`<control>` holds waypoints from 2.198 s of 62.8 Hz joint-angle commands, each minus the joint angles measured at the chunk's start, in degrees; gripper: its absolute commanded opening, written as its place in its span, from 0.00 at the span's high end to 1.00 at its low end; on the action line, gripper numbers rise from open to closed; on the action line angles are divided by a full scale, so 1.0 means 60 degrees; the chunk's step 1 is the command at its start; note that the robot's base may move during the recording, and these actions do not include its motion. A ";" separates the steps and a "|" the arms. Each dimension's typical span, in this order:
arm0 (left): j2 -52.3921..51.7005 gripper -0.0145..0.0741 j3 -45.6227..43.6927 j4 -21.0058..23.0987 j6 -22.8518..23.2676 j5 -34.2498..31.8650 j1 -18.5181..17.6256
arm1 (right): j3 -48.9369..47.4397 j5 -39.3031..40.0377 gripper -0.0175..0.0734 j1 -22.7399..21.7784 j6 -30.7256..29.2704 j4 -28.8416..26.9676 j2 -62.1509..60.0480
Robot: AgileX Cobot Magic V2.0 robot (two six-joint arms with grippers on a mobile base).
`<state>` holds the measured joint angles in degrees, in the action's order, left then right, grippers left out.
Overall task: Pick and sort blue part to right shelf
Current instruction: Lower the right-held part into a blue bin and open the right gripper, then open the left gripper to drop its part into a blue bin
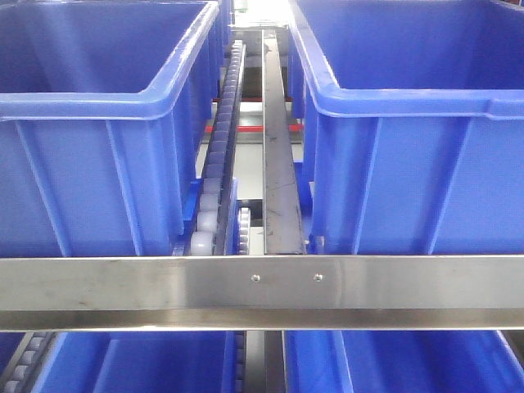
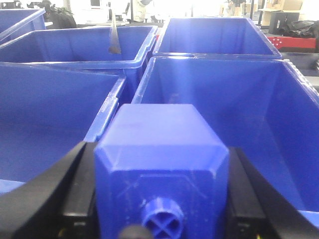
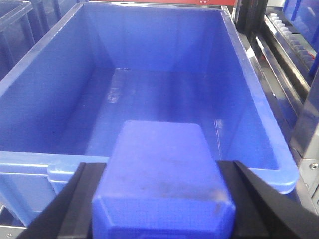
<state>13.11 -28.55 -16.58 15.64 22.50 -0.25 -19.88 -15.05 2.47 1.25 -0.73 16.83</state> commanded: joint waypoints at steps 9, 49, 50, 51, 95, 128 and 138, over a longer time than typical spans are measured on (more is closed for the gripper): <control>0.0089 0.46 -0.0279 -0.0015 -0.0014 -0.0854 0.0006 | -0.0288 0.0963 0.33 -0.0031 -0.0033 0.0015 0.0045; 0.4859 0.46 -0.1799 0.1730 -0.2315 -0.2979 -0.2331 | -0.2551 0.1923 0.34 0.0230 -0.0033 0.0015 0.3923; 0.5011 0.46 -0.1888 0.1730 -0.2315 -0.3037 -0.2331 | -0.2610 0.1985 0.34 0.0251 -0.0033 0.0015 0.4064; 0.5244 0.46 -0.1946 0.1730 -0.2315 -0.3128 -0.2331 | -0.2696 0.2075 0.34 0.0281 -0.0033 0.0015 0.4271; 0.9421 0.17 -0.3854 0.2390 -0.2297 -0.3618 -0.2331 | -0.4602 0.3620 0.12 0.0731 0.0010 -0.0013 0.8684; 0.8799 0.72 -0.3925 0.1619 -0.2297 -0.2712 -0.2255 | -0.4808 0.3120 0.45 0.0564 0.0010 -0.0004 0.8146; 0.8563 0.69 -0.3925 0.1659 -0.2297 -0.2192 -0.2207 | -0.4808 0.3012 0.77 0.0514 0.0010 -0.0016 0.7914</control>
<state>66.57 -50.00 -6.73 1.93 11.62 -13.79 -46.56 -1.07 5.99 1.36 -0.73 66.63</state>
